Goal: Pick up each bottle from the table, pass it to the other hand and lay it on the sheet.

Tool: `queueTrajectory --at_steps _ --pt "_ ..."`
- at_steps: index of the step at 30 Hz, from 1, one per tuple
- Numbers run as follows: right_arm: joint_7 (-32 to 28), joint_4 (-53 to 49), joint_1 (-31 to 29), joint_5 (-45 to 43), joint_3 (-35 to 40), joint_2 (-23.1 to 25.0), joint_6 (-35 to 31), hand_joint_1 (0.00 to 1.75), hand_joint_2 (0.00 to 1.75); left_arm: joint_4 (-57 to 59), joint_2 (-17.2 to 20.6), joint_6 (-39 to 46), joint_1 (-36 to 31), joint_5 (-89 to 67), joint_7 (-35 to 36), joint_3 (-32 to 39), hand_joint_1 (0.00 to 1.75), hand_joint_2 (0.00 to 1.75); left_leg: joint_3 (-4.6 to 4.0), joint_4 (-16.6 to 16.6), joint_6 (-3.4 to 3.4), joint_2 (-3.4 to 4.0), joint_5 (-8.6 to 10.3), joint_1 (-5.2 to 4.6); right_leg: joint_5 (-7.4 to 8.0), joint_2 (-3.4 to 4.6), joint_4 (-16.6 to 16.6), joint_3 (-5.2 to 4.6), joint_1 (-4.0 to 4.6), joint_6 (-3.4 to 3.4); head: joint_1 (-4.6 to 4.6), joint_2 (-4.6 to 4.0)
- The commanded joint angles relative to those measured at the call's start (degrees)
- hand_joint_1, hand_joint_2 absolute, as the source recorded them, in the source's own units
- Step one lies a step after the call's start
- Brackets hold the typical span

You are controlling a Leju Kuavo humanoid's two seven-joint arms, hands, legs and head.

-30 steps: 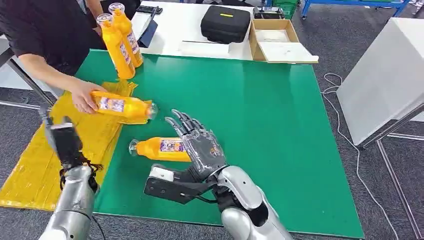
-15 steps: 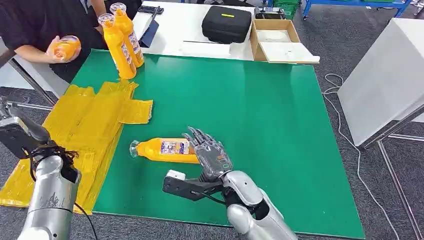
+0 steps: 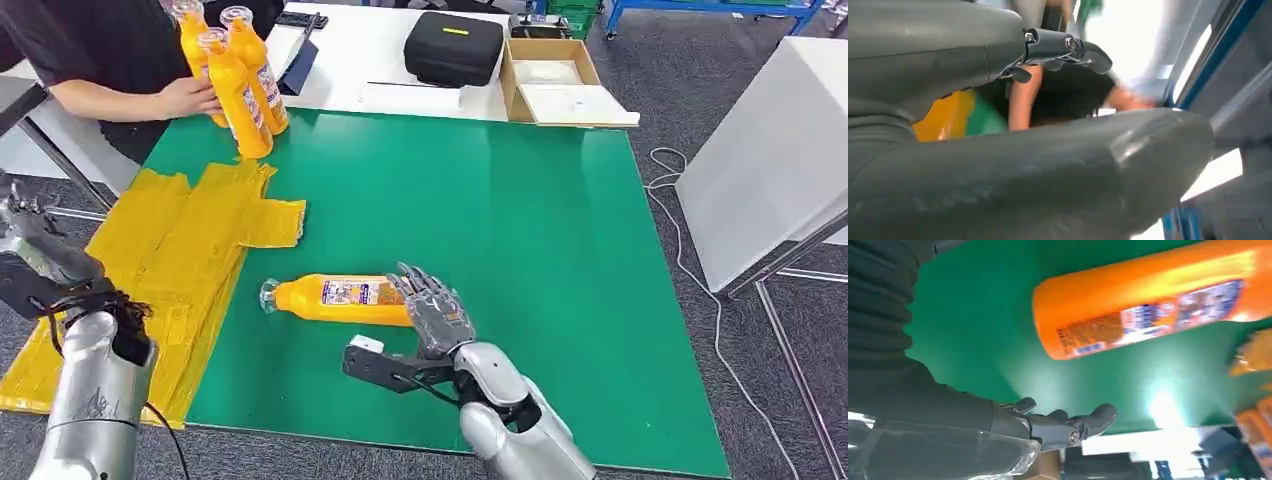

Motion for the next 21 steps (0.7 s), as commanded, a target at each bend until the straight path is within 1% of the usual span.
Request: queueTrajectory --at_steps 1,3,4,6,7,8,11,12,16,20,21 --pt "-1.4 11.4 -4.7 0.4 -1.7 0.0 -1.1 0.00 1.75 3.7 1.9 -7.6 -2.0 4.8 1.6 -3.9 0.00 0.00 0.26 0.0 -0.19 0.00 -0.07 0.03 -0.08 -0.04 0.0 0.27 0.03 -0.10 0.00 0.00" --pt "-1.4 11.4 -4.7 0.4 -1.7 0.0 -1.1 0.00 1.75 3.7 1.9 -7.6 -2.0 4.8 1.6 -3.9 0.00 0.00 0.16 0.0 -0.17 0.06 -0.02 0.03 -0.04 -0.02 0.0 0.22 0.01 -0.06 0.00 0.00" --pt "-1.4 11.4 -4.7 0.4 -1.7 0.0 -1.1 0.00 1.75 3.7 1.9 -7.6 -2.0 4.8 1.6 -3.9 0.00 0.00 0.29 0.0 -0.24 0.07 -0.08 0.02 -0.11 -0.03 0.0 0.35 0.01 -0.10 0.00 0.00" --pt "-1.2 12.1 -5.2 0.6 -1.4 0.1 -1.0 0.00 1.75 4.4 2.2 -11.3 -1.9 6.2 2.6 -5.3 0.00 0.00 0.13 0.0 -0.16 0.06 -0.01 0.04 -0.03 -0.05 0.0 0.21 0.02 -0.06 0.00 0.00" --pt "-1.3 13.3 -5.8 0.6 -1.4 0.4 -0.9 0.00 1.75 4.8 2.2 -11.5 -2.0 6.1 2.4 -5.9 0.00 0.00 0.23 0.0 -0.21 0.04 -0.04 0.02 -0.09 -0.08 0.0 0.29 0.00 -0.08 0.00 0.00" --pt "-1.4 16.1 -7.2 0.4 -1.5 1.1 -0.8 0.00 1.75 5.1 1.7 -10.9 -2.3 5.4 1.7 -7.0 0.00 0.00 0.20 0.0 -0.19 0.02 -0.02 0.02 -0.07 -0.08 0.0 0.26 0.01 -0.08 0.00 0.00" --pt "-1.9 20.2 -9.4 0.1 -1.1 2.2 -0.8 0.00 1.75 5.0 1.1 -10.3 -2.7 5.9 1.4 -7.8 0.00 0.00 0.13 0.0 -0.17 -0.02 0.02 0.01 -0.03 -0.07 0.0 0.19 -0.01 -0.06 0.02 0.00" --pt "-2.2 22.8 -10.6 0.2 -0.8 2.8 -0.9 0.00 1.75 5.0 1.1 -10.2 -2.9 5.8 1.4 -8.4 0.00 0.00 0.22 0.0 -0.22 0.00 -0.03 0.01 -0.08 -0.07 0.0 0.28 0.00 -0.10 -0.02 0.00" --pt "-3.1 28.2 -13.3 0.4 0.0 5.0 -1.6 0.00 1.75 5.9 1.2 -9.1 -4.3 5.8 1.0 -9.0 0.00 0.00 0.14 0.0 -0.20 0.09 0.00 0.02 -0.01 -0.06 0.0 0.19 0.02 -0.08 0.02 0.00" --pt "-3.5 31.4 -14.9 0.8 1.4 7.5 -2.4 0.00 1.75 8.5 1.0 -9.2 -5.5 6.2 0.3 -9.7 0.00 0.00 0.08 0.0 -0.17 0.09 0.06 0.03 0.03 -0.03 0.0 0.12 0.03 -0.06 0.00 0.00" --pt "-3.5 31.8 -15.2 0.8 1.7 7.9 -2.4 0.00 1.75 9.2 0.9 -9.2 -5.7 6.3 -0.1 -9.7 0.00 0.00 0.18 0.0 -0.24 0.07 0.02 0.04 -0.03 -0.06 0.0 0.22 0.03 -0.10 0.00 0.00"
